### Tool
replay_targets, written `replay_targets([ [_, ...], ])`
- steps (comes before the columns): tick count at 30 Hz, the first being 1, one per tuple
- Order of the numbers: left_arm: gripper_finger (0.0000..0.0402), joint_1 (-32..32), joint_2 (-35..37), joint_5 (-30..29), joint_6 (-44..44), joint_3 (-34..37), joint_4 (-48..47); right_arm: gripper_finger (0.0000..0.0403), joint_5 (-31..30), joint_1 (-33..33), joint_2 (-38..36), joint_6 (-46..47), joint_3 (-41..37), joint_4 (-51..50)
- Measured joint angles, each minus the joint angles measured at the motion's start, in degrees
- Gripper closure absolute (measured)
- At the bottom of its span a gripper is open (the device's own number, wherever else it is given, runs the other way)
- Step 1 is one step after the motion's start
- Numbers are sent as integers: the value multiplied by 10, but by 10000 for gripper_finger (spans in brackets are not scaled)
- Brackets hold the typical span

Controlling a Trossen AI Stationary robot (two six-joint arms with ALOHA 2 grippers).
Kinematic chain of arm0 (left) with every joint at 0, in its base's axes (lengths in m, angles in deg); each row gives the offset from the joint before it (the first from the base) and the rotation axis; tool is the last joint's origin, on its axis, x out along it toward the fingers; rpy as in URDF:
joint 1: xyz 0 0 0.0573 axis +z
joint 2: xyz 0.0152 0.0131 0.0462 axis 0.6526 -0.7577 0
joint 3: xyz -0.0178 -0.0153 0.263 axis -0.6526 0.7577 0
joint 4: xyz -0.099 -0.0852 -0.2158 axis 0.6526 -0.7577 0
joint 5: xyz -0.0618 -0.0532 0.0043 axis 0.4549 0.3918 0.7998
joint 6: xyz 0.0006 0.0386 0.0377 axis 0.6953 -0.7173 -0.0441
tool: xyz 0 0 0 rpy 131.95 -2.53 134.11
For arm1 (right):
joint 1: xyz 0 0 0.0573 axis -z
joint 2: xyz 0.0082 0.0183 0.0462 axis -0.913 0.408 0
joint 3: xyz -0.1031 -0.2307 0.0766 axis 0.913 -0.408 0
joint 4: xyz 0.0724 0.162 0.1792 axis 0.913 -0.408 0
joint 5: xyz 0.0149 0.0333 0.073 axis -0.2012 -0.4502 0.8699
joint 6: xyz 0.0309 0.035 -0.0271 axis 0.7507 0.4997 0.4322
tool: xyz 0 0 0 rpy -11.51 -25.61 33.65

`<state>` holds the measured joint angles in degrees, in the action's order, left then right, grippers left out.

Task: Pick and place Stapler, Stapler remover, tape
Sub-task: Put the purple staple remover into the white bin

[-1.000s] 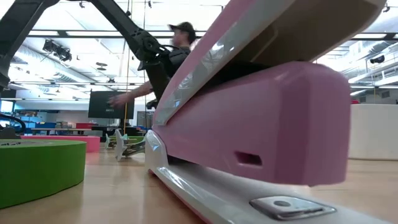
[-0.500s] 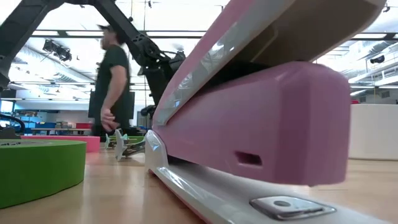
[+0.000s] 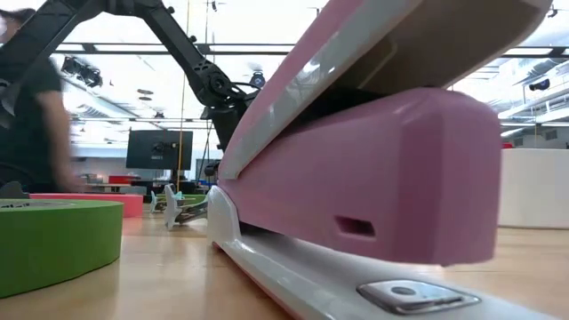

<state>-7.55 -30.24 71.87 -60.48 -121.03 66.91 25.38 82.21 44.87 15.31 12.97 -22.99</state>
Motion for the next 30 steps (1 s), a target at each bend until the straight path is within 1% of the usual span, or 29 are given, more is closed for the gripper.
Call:
replay_targets([
  [5,236,0,0,-3,-8,0,-8,305,7,0,0,1,0,0],
  [13,236,0,0,4,-7,0,-9,305,14,0,0,2,0,0],
  [15,242,0,0,4,-7,0,-11,305,14,0,0,2,0,0],
  [18,273,2,0,4,-7,1,-21,305,14,0,0,2,0,0],
  [20,309,2,0,5,-10,0,-29,305,14,0,0,2,0,0],
  [23,374,2,0,7,-24,0,-33,305,14,0,0,2,0,0],
  [24,382,2,0,11,-26,0,-31,305,14,0,0,3,0,0],
  [30,383,2,2,29,-44,-6,-31,305,14,0,0,2,0,0],
])
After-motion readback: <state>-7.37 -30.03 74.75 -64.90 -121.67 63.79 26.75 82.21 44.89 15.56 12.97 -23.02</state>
